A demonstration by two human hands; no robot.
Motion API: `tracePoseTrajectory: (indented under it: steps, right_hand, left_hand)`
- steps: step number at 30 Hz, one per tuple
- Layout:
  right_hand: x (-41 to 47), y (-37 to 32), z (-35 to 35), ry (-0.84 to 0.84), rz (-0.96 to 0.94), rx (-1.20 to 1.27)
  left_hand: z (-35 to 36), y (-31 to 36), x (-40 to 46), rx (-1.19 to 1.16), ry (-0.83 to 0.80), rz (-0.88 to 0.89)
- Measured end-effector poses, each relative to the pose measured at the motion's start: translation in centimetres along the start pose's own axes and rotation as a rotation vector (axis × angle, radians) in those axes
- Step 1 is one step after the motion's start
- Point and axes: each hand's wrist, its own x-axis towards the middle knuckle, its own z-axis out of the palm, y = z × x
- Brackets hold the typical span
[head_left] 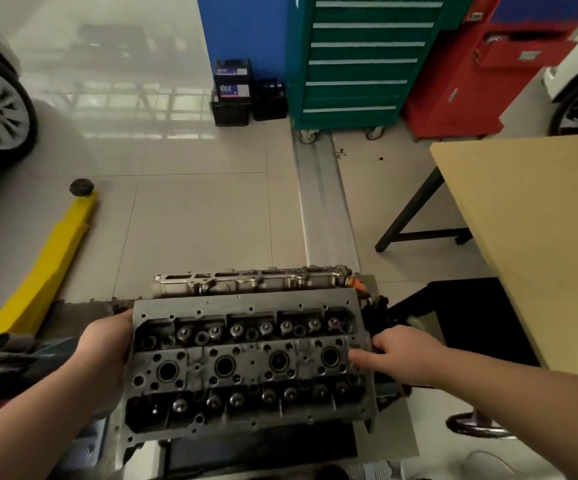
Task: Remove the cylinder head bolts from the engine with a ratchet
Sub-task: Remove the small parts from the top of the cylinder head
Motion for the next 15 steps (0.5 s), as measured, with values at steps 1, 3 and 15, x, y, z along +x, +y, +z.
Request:
tracePoseTrajectory:
  steps: [1,3,15]
  right_hand:
    - [0.4,0.1,-0.2,0.006,-0.008,0.004]
    - [1.0,0.3,-0.4,0.007,-0.009,-0.004]
    - [0.1,-0.6,-0.9,-0.054,0.033,-0.063]
  left_hand:
    - [0.3,0.1,0.5,-0.006,0.004,-0.002]
    - [0.9,0.2,1.3,-0.007,0.014,-0.002]
    - [-0.2,0.6,3.4,0.505,0.19,0.102]
